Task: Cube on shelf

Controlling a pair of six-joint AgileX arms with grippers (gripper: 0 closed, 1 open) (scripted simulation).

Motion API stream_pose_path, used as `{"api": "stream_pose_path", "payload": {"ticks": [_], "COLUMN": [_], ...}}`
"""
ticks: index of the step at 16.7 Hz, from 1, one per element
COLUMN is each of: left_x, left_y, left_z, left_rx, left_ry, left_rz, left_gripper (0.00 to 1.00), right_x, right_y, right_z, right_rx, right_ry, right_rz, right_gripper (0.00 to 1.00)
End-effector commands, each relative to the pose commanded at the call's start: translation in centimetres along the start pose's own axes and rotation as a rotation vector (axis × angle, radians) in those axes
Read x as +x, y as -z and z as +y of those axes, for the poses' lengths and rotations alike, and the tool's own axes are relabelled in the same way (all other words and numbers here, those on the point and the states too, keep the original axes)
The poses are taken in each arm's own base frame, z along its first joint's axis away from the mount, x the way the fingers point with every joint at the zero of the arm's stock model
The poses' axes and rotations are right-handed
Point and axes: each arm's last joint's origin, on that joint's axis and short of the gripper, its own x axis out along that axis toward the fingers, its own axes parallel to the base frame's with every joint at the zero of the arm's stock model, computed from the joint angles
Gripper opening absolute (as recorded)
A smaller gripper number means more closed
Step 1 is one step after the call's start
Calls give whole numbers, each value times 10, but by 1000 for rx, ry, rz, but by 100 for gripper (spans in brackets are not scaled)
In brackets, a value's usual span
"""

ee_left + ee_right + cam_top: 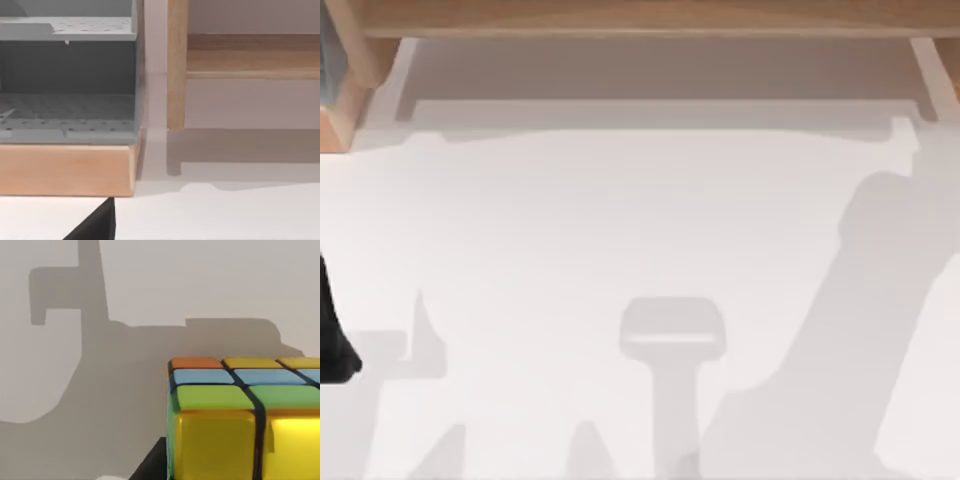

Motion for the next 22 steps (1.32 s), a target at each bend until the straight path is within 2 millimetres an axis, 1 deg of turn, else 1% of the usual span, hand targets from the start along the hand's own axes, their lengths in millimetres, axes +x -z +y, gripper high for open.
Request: {"api": "stream_pose_path", "payload": {"ticks": [3, 5, 13, 15, 17, 18, 20, 22], "left_x": [0, 0, 0, 0, 0, 0, 0, 0], "left_y": [0, 0, 0, 0, 0, 0, 0, 0], "left_z": [0, 0, 0, 0, 0, 0, 0, 0], "left_rx": [0, 0, 0, 0, 0, 0, 0, 0], "left_ry": [0, 0, 0, 0, 0, 0, 0, 0], "left_rz": [0, 0, 0, 0, 0, 0, 0, 0], "left_gripper": [100, 100, 100, 100, 100, 100, 100, 100], "right_x": [-15, -20, -21, -28, -44, -56, -80, -102], "right_y": [-1, -4, -7, -5, -3, -2, 1, 3], "right_z": [2, 4, 1, 3, 8, 14, 31, 56], "right_rx": [-9, -8, 8, 8, 3, -4, -25, -58], "right_ry": [9, 16, 10, 17, 38, 54, 87, 122], "right_rz": [1, -5, -12, -15, -28, -39, -68, -104], "right_gripper": [0, 0, 0, 0, 0, 0, 0, 0]}}
